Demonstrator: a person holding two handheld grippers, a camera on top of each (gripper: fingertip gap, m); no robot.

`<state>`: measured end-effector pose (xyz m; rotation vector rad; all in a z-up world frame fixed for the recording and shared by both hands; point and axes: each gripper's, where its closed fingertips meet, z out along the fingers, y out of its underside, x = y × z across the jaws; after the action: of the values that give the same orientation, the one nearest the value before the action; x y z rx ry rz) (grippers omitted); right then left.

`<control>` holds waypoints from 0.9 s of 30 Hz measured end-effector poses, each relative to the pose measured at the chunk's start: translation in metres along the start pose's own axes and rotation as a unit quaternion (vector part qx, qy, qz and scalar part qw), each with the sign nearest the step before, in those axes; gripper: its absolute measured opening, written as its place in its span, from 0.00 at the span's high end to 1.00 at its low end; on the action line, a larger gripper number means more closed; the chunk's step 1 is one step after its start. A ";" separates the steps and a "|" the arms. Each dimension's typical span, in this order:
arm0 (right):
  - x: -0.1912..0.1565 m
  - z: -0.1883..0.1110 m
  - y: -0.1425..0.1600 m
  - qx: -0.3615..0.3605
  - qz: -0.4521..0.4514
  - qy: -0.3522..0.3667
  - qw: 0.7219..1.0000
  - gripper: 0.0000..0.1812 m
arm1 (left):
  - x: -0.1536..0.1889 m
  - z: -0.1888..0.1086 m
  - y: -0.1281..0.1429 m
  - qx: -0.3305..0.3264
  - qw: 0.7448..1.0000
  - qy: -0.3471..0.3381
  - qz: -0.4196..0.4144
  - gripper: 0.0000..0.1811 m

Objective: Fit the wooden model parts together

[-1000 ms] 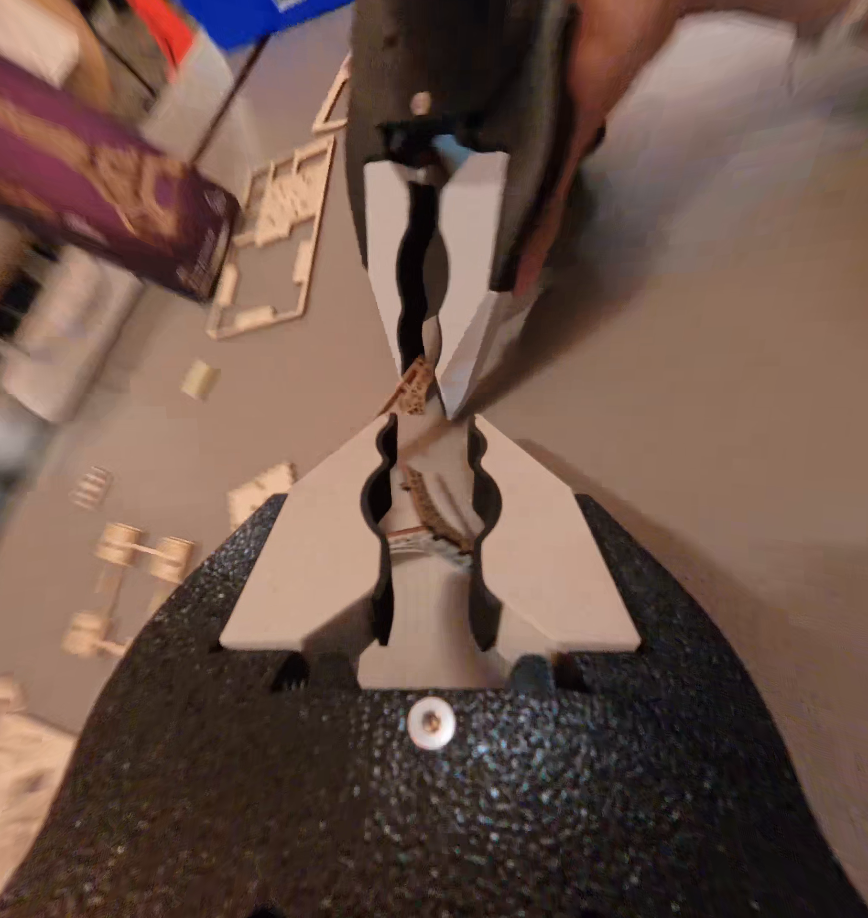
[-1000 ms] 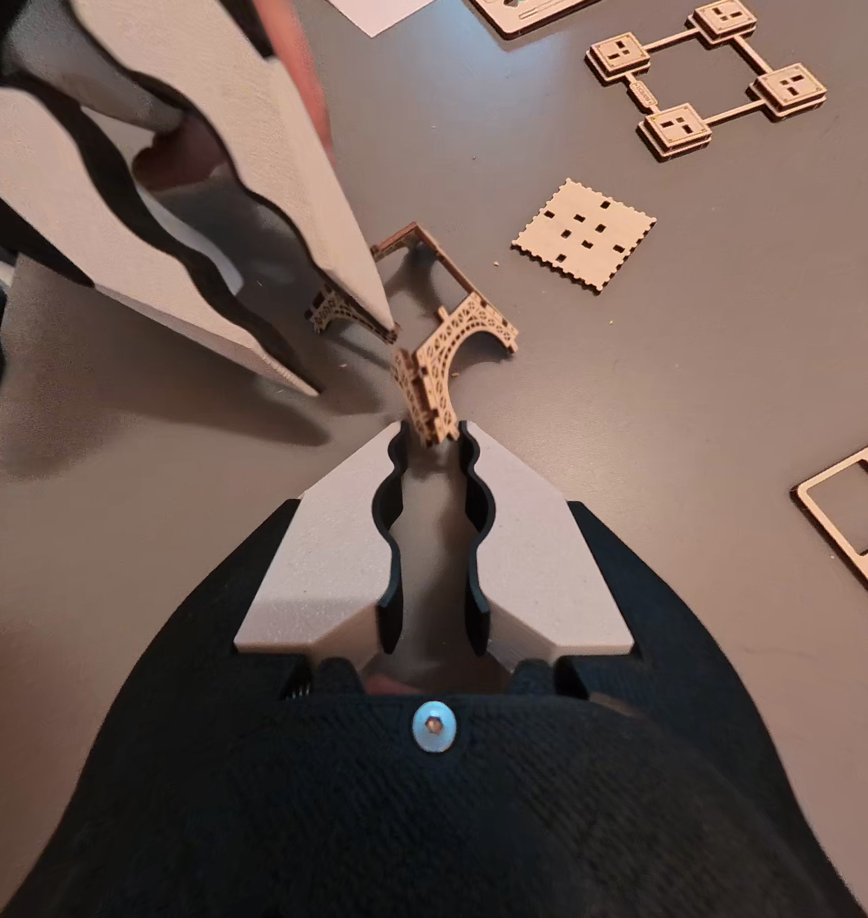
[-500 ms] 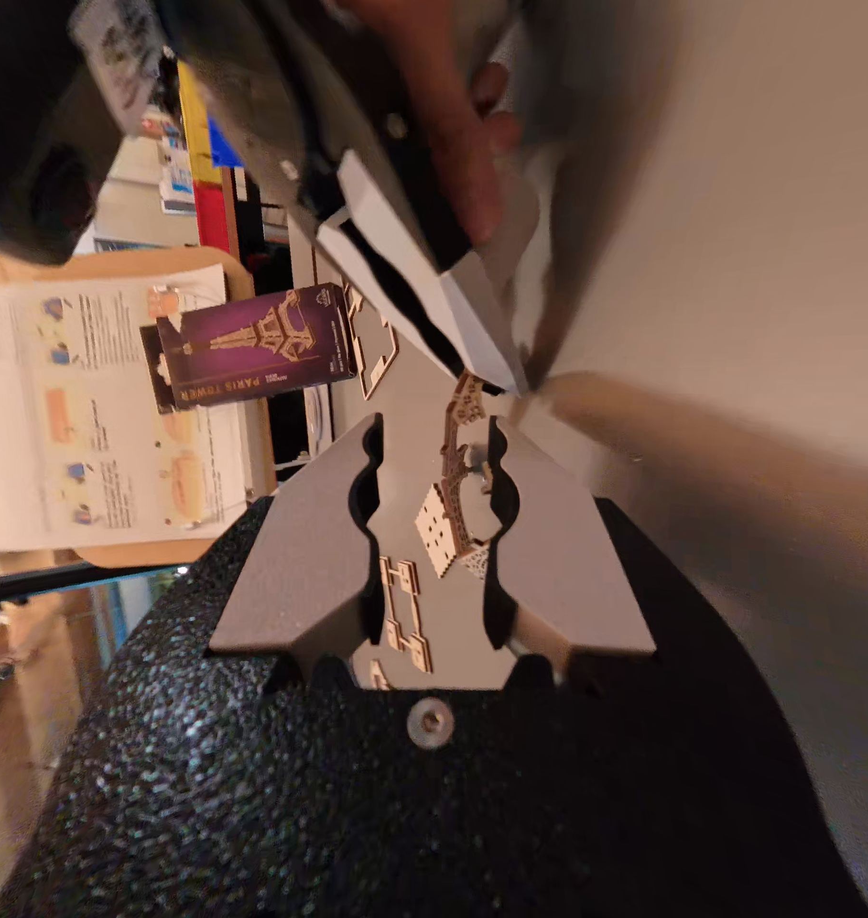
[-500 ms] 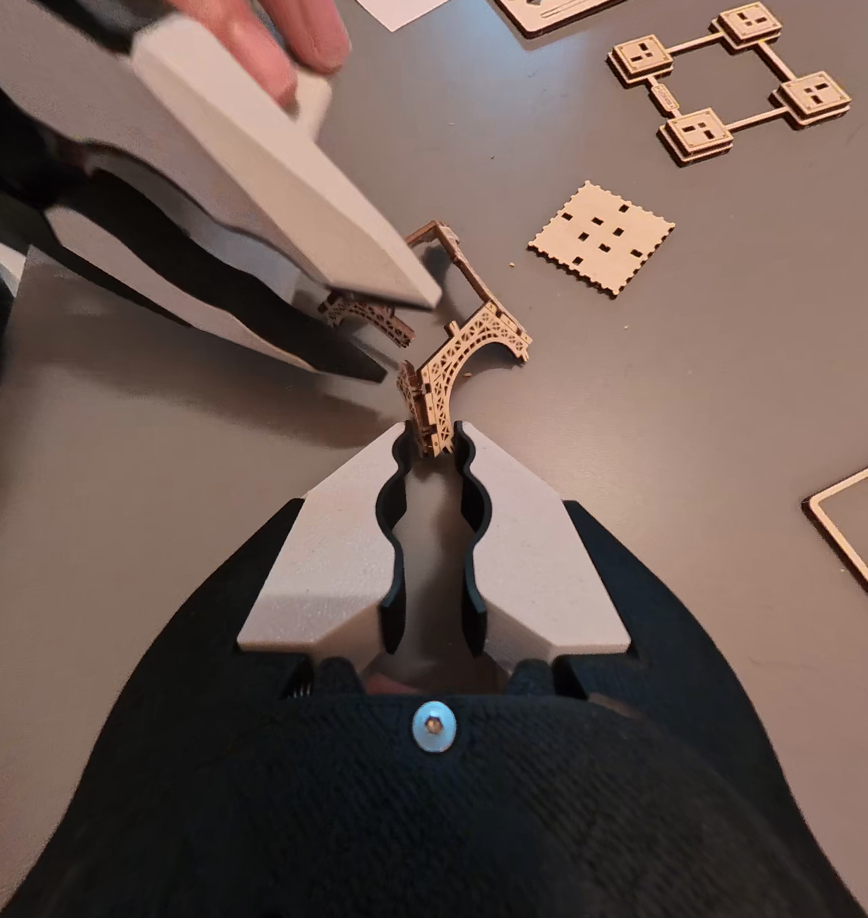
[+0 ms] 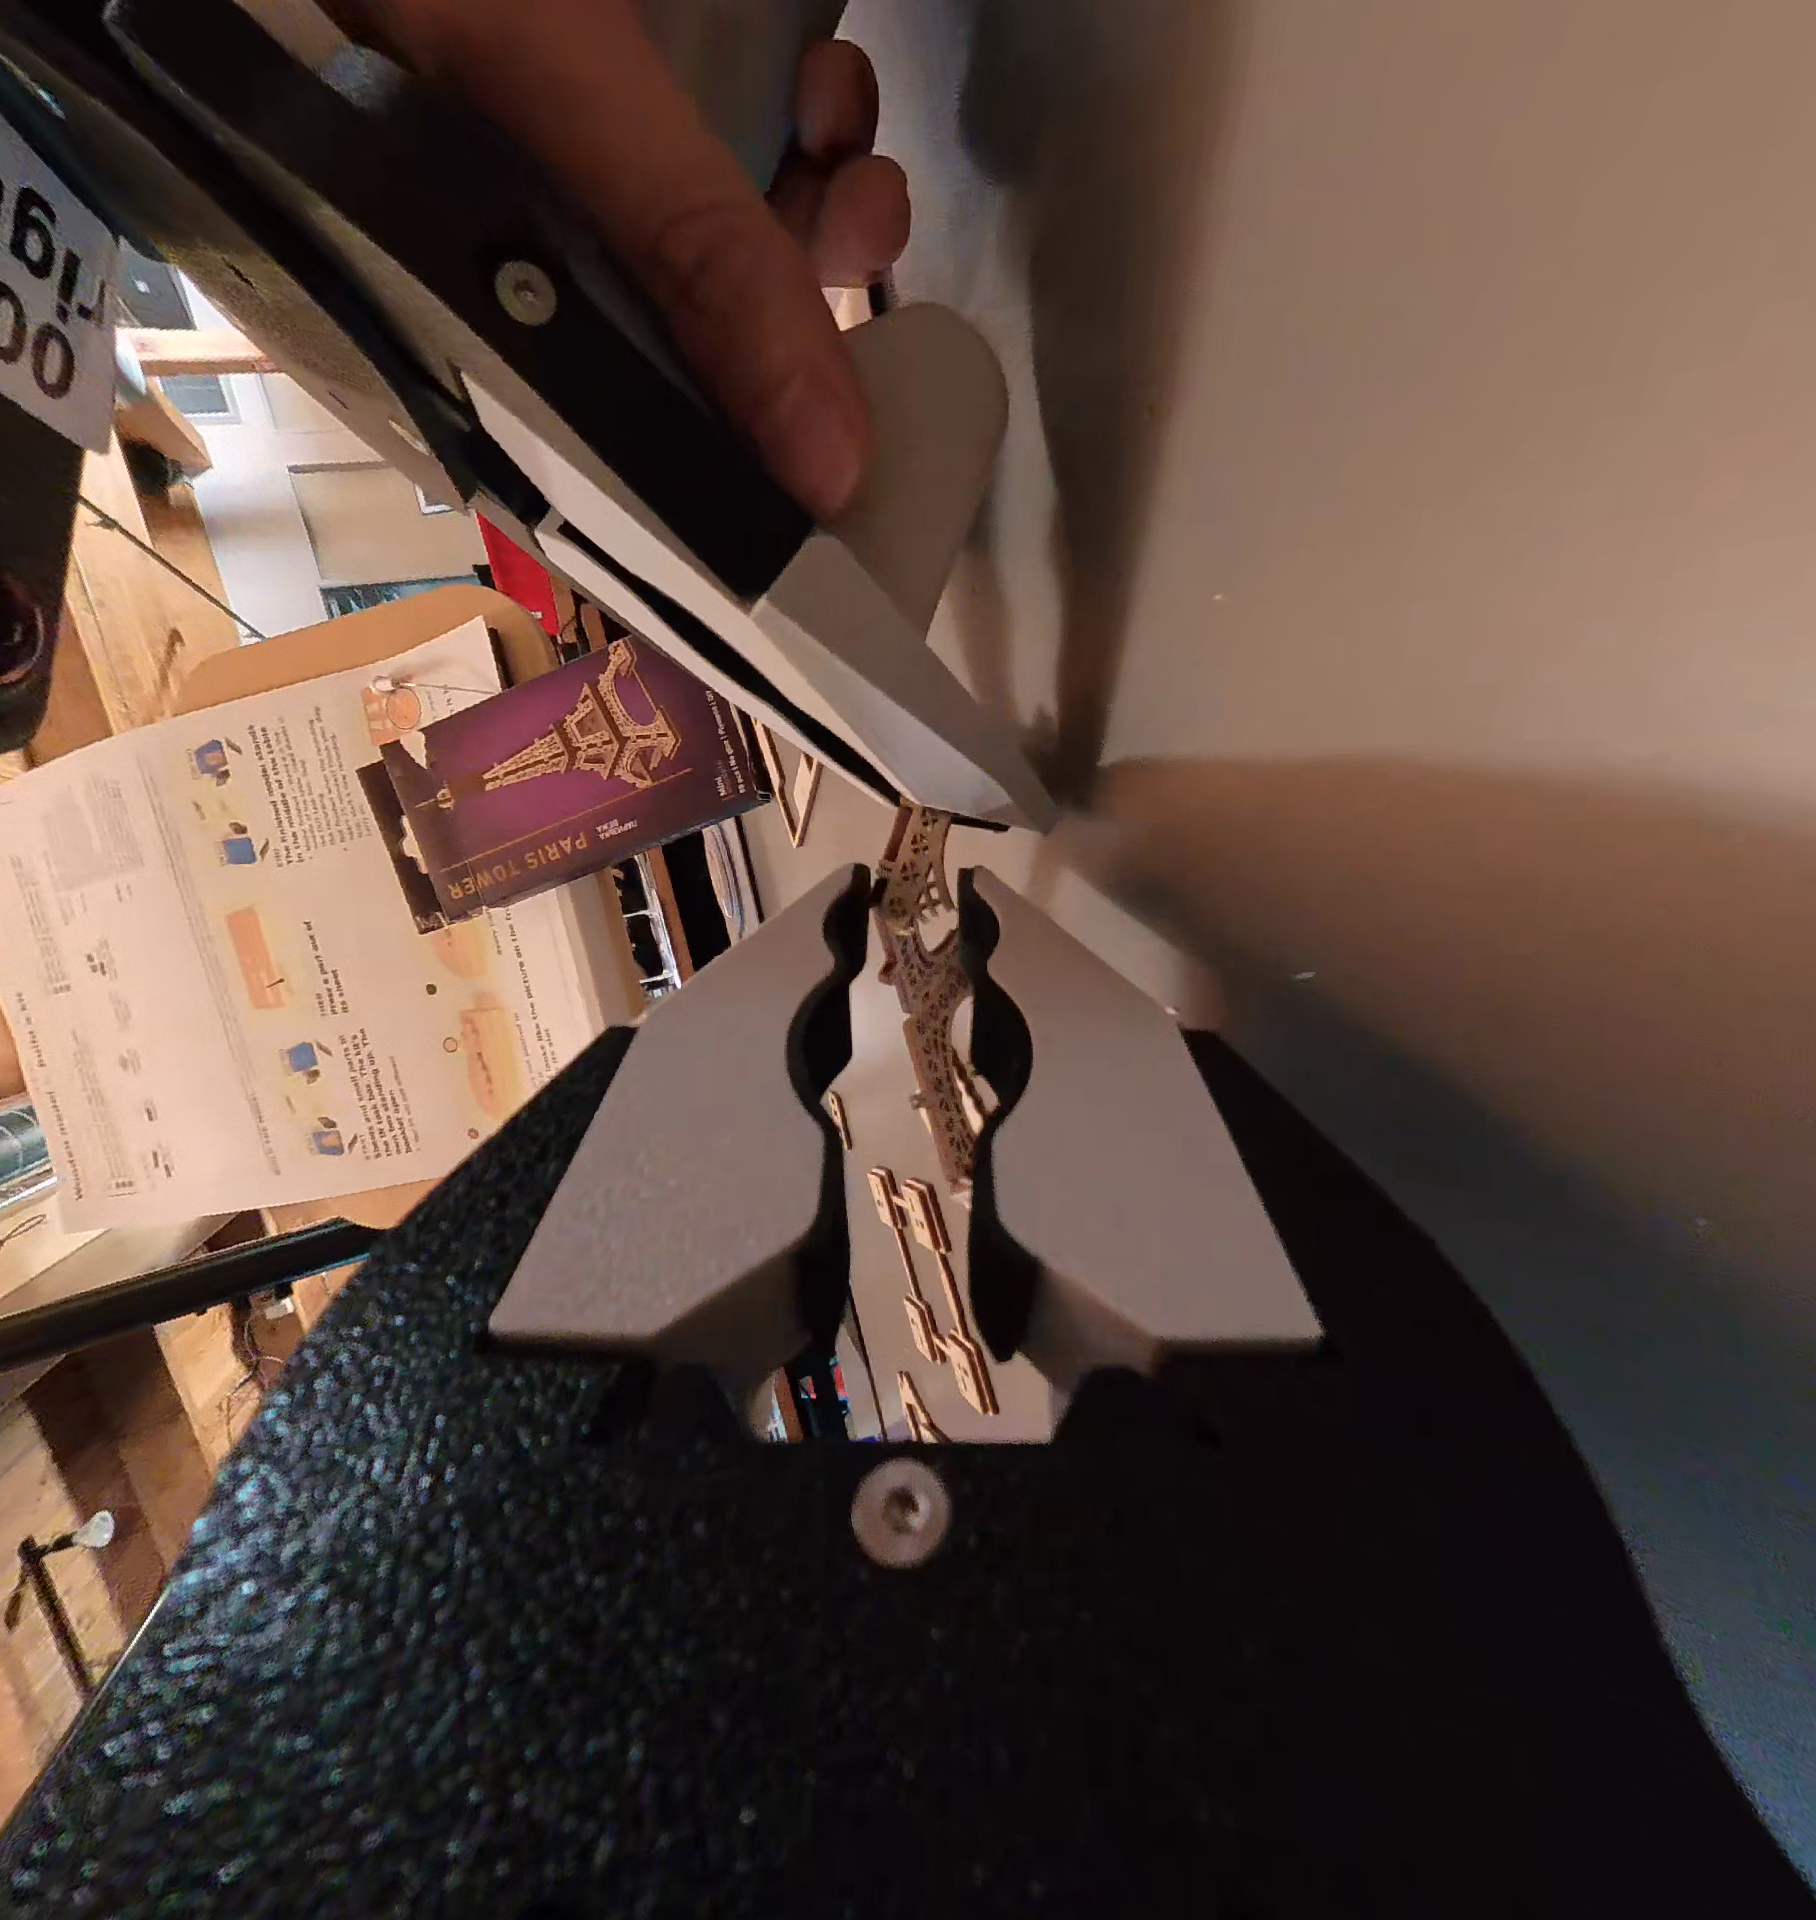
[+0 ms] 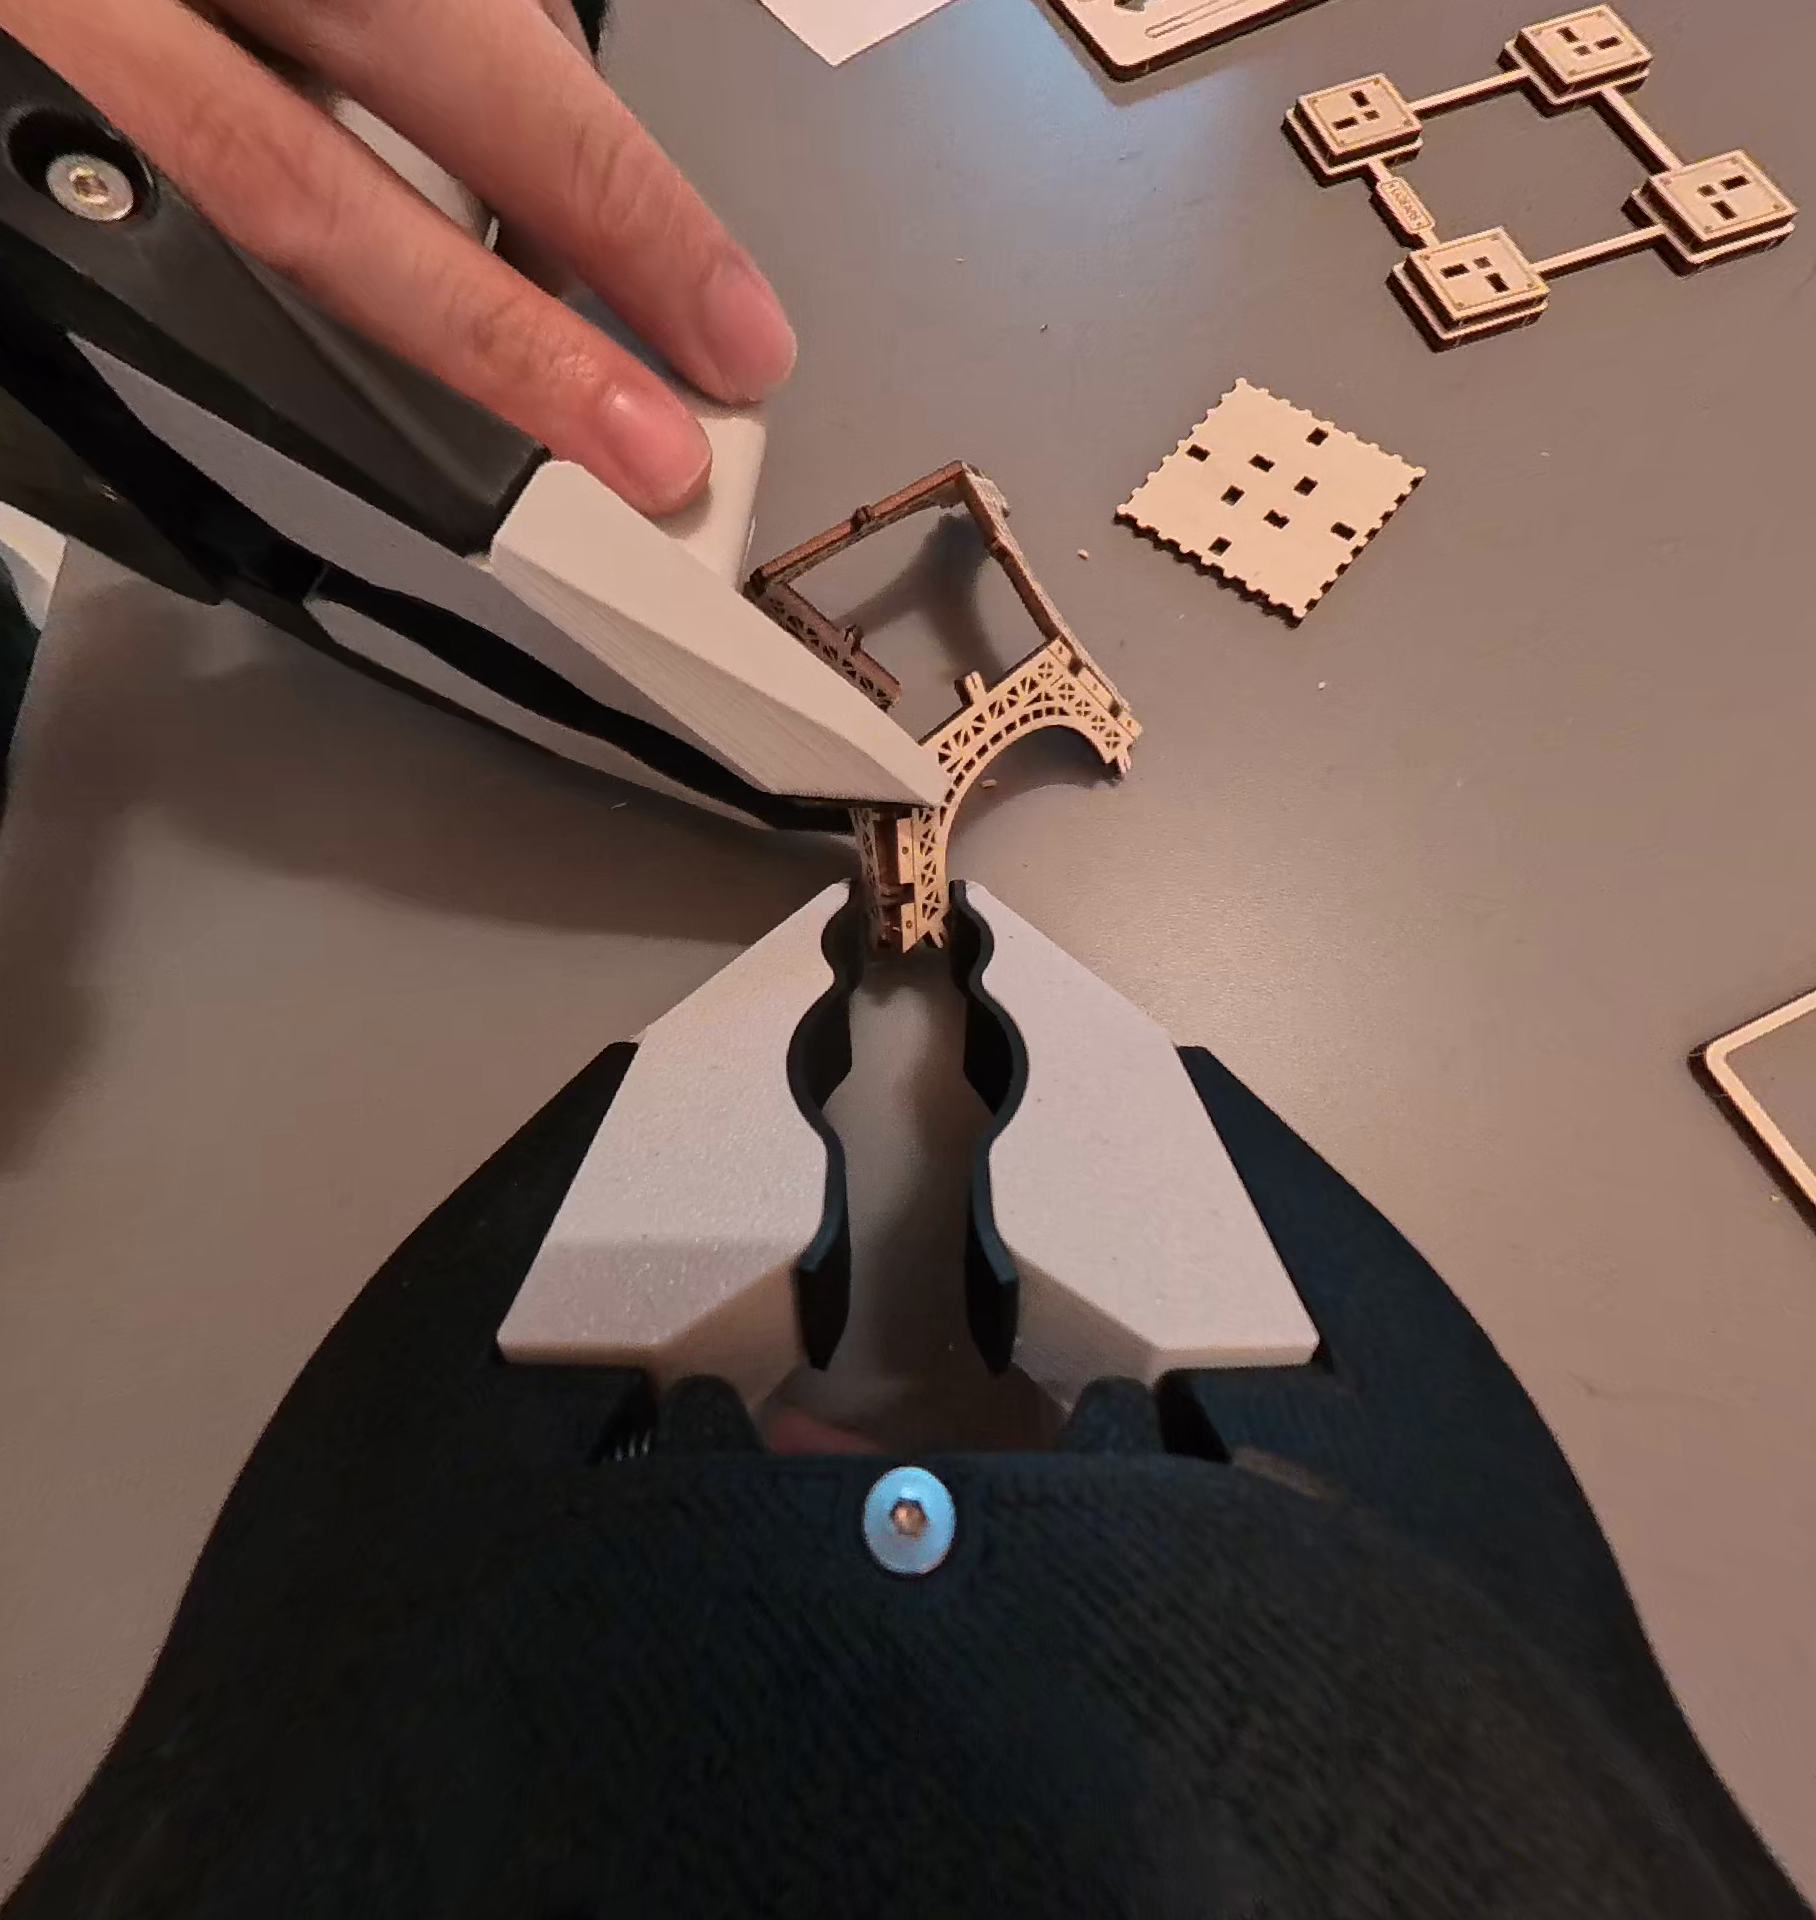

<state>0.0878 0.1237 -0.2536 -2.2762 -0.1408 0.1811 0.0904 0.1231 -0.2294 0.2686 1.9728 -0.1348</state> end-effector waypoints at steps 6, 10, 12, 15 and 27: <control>0.004 -0.003 -0.004 0.012 -0.015 0.032 0.999 0.81 | -0.006 -0.003 0.003 0.007 0.999 0.006 -0.041 0.93; 0.006 -0.016 -0.021 0.075 -0.110 0.100 0.986 0.81 | -0.010 -0.003 0.006 0.014 0.998 0.007 -0.066 0.93; 0.006 -0.020 -0.026 0.092 -0.166 0.140 0.972 0.82 | -0.013 -0.003 0.006 0.019 0.997 0.005 -0.080 0.93; 0.014 -0.024 -0.027 0.079 -0.237 0.219 0.943 0.85 | -0.017 -0.002 0.008 0.024 0.995 0.001 -0.097 0.93; 0.021 -0.026 -0.041 0.093 -0.308 0.304 0.897 0.89 | -0.026 0.002 0.020 0.033 0.988 -0.015 -0.148 0.93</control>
<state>0.1118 0.1344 -0.2075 -1.8869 -0.4773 -0.8083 0.1073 0.1392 -0.2062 0.0147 1.9708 -0.3934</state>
